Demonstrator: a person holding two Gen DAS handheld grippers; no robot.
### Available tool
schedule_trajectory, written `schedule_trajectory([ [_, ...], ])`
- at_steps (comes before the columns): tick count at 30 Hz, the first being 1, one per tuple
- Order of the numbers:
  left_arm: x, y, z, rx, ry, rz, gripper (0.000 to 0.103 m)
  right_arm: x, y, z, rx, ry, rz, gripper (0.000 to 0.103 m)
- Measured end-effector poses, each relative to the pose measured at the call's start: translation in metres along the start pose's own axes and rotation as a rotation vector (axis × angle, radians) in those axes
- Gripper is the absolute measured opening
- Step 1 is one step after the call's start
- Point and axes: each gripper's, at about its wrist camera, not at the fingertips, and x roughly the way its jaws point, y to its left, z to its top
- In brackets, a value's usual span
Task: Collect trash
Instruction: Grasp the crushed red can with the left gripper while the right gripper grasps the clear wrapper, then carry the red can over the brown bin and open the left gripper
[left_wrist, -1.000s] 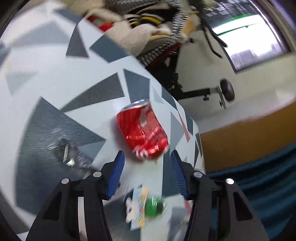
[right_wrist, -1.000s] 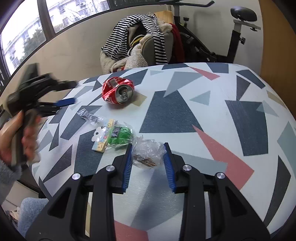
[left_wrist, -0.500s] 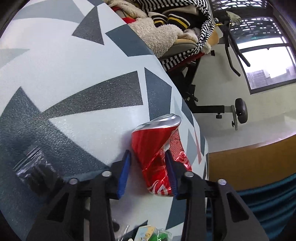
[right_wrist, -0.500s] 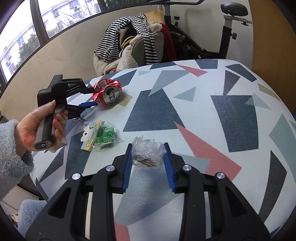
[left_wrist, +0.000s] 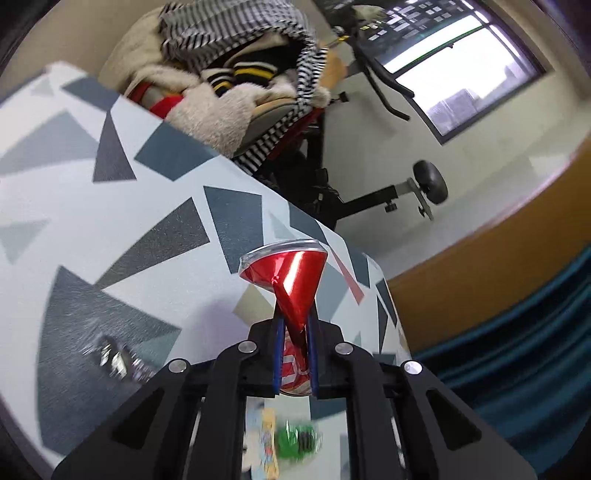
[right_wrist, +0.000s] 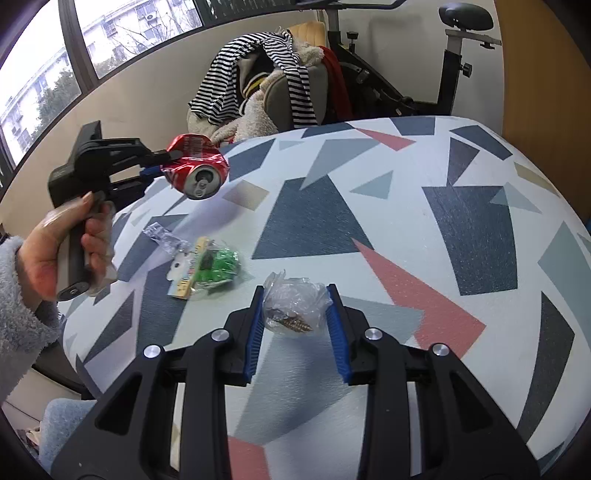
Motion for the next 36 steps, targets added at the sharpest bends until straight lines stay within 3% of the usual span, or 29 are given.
schedule_trajectory([
  [6,-0.055,-0.026,-0.029,0.149,-0.005,0.022,0.010,-0.019,0.016,0.000,-0.013,-0.012,0.021,0.035],
  [20,-0.161,-0.056,-0.144,0.318,0.037,0.022,0.010,-0.066,0.064,-0.024,-0.054,-0.022,0.061,0.035],
  [28,-0.199,-0.060,-0.208,0.369,0.054,0.019,0.010,-0.096,0.082,-0.047,-0.083,-0.046,0.067,0.035],
  [36,-0.205,-0.052,-0.290,0.460,0.144,0.035,0.011,-0.112,0.087,-0.073,-0.095,-0.045,0.072,0.035],
])
